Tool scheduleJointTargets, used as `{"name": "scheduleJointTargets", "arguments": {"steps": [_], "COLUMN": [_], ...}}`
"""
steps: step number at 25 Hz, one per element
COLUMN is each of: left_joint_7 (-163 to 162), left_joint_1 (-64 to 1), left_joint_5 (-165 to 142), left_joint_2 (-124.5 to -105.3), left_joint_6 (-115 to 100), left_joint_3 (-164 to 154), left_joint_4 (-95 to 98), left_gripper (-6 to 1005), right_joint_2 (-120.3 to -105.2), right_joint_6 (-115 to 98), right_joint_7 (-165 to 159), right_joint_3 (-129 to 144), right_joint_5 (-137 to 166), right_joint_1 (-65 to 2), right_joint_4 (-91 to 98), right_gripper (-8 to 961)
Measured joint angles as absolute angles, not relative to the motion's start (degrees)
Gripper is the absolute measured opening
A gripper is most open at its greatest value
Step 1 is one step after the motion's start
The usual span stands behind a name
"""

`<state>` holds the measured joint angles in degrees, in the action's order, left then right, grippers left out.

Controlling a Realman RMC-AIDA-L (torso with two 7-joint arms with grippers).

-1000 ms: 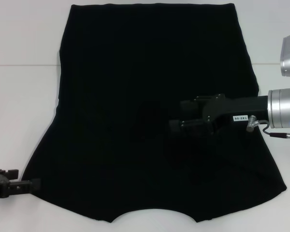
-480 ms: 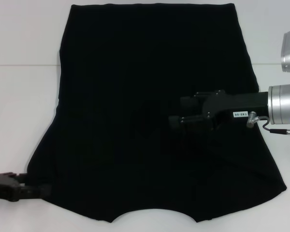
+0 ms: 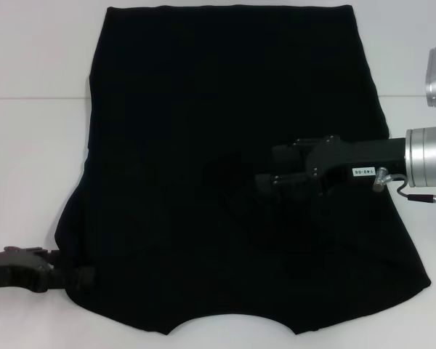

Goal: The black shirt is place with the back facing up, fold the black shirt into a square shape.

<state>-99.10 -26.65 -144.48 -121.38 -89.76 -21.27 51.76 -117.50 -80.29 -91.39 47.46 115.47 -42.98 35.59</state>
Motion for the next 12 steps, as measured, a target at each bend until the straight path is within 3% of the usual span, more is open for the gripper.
{"name": "scheduleJointTargets", "arguments": {"steps": [5,12], "left_joint_7": [-99.57,-99.9], "left_joint_1": [-26.9,-27.59], "left_joint_5": [-144.75,-146.15], "left_joint_2": [-121.58,-121.1], "left_joint_6": [-87.75,-85.83], "left_joint_3": [-21.26,-21.26], "left_joint_4": [51.14,48.98], "left_gripper": [860,609], "right_joint_2": [-117.41,-117.42], "right_joint_6": [-80.32,-80.72], "right_joint_7": [-91.4,-91.55], "right_joint_3": [47.46,47.46], "right_joint_5": [115.48,115.22], "right_joint_1": [-42.83,-42.77], "right_joint_4": [35.6,36.04], "right_gripper": [837,836]}}
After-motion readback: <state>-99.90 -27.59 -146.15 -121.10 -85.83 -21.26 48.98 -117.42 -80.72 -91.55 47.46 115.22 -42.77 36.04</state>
